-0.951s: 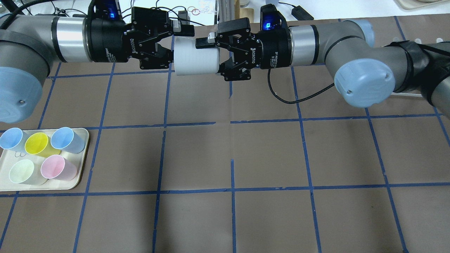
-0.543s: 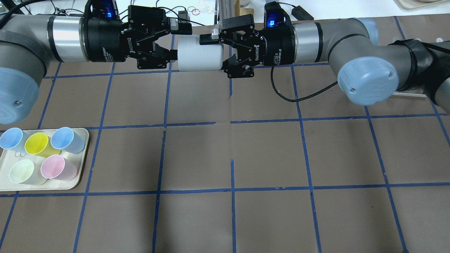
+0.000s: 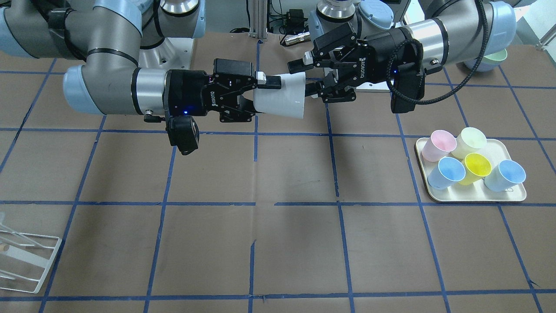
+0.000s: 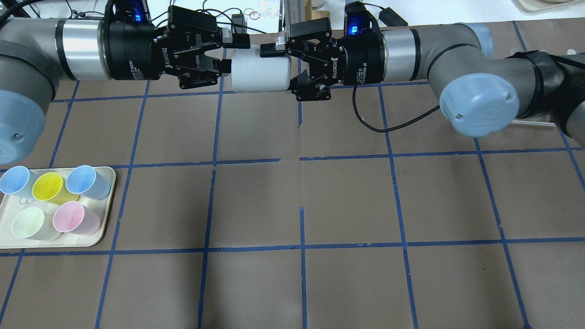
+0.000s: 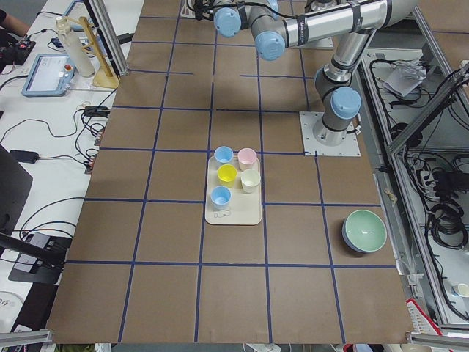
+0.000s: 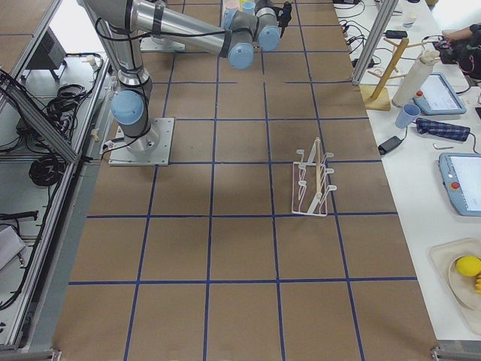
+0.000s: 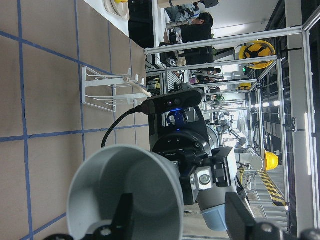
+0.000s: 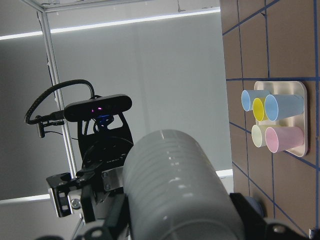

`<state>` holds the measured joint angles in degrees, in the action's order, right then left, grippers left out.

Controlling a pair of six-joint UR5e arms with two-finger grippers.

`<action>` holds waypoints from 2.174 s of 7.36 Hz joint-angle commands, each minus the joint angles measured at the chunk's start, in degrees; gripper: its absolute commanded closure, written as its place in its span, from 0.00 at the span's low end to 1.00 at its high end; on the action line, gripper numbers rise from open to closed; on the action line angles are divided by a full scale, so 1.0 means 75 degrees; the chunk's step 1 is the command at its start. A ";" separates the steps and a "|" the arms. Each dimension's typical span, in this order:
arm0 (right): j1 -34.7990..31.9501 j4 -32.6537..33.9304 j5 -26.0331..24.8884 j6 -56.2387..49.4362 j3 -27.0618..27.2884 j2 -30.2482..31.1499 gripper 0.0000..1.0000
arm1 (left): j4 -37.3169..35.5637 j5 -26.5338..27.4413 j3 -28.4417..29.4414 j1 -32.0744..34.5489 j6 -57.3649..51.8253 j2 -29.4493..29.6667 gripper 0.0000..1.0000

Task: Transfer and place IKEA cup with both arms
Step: 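Grasp the white cup with the left gripper and open the right gripper, then carry the white cup to the tray while the right gripper withdraws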

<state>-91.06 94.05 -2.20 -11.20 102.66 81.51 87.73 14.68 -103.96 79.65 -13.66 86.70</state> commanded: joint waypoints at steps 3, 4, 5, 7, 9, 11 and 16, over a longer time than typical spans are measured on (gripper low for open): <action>0.0000 0.0011 -0.0012 0.0098 0.0000 0.0007 0.77 | -0.0002 -0.0012 -0.0003 -0.0003 0.0016 0.0030 0.90; 0.0000 0.0000 0.0023 0.0133 0.0000 0.0007 0.28 | -0.0002 -0.0012 -0.0003 -0.0003 0.0016 0.0030 0.90; -0.0011 -0.0047 0.0000 0.0134 0.0000 0.0007 0.00 | -0.0002 0.0000 -0.0003 -0.0003 0.0016 0.0030 0.90; 0.0023 -0.0024 -0.0058 0.0250 -0.0012 -0.0005 0.00 | -0.0002 0.0000 -0.0003 -0.0003 0.0016 0.0042 0.91; 0.0396 0.0093 -0.0093 0.0906 -0.0024 -0.0005 0.00 | -0.0014 0.0046 0.0044 -0.0003 0.0051 0.0042 0.99; 0.1087 0.0082 -0.0546 0.0954 -0.0024 -0.0005 0.00 | -0.0990 0.2014 0.0173 -0.0200 0.0074 0.0170 1.00; 0.1278 -0.0012 -0.6047 0.2891 -0.0867 0.0824 0.00 | -0.0824 0.7221 0.0466 -0.1219 -0.1230 0.0030 1.00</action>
<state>-81.33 93.91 -37.40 4.28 96.59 84.83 80.28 60.09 -100.77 72.72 -17.55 86.97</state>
